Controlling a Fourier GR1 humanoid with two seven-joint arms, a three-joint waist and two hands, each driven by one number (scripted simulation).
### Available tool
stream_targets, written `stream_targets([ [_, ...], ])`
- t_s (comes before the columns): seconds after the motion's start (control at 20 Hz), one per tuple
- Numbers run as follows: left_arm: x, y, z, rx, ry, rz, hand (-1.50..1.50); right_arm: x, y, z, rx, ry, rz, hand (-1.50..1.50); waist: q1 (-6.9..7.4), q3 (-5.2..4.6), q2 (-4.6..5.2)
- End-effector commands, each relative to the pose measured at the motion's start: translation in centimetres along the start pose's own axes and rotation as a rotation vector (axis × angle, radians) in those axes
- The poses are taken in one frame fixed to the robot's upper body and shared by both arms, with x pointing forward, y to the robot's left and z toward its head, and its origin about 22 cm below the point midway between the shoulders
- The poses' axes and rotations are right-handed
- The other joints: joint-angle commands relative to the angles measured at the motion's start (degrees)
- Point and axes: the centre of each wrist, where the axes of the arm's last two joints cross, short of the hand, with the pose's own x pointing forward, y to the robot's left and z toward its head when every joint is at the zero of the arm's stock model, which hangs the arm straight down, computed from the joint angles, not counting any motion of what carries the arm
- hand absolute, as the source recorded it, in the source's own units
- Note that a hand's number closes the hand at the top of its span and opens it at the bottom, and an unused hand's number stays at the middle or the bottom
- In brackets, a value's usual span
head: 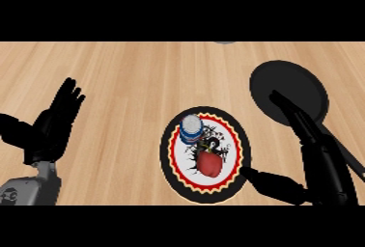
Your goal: Pick the can from the plate and place it in the pan
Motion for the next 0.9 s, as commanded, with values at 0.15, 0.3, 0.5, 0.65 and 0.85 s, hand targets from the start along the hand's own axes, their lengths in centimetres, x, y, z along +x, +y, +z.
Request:
stream_targets([
  [0.15, 1.3, 0.3, -1.5, -0.036, -0.022, -0.006, 0.00, 4.0, 1.4, -4.1, 0.174, 0.079, 0.285, -1.50, 1.26, -0.08, 0.26],
  [0.3, 0.5, -1.3, -0.3, -0.022, 0.014, 0.005, 0.00, 6.1, 1.2, -5.9, 0.257, 0.124, 0.339, -1.50, 1.23, 0.01, 0.07],
  [0.5, -0.1, -0.9, 0.2, -0.013, -0.009, -0.004, 0.00, 6.0, 3.5, -7.5, 0.486, 0.198, 0.415, -1.50, 1.45, 0.00, 0.20],
  [0.65, 0.9, -1.2, -0.7, -0.012, -0.023, -0.007, 0.00, 6.9, 6.0, -7.7, 0.627, 0.271, 0.467, -1.50, 1.14, -0.01, 0.27],
  [0.85, -0.4, 1.2, 0.0, -0.005, 0.009, 0.008, 0.00, 8.4, 5.7, -8.6, 0.678, 0.254, 0.459, -1.50, 0.58, 0.03, 0.11],
])
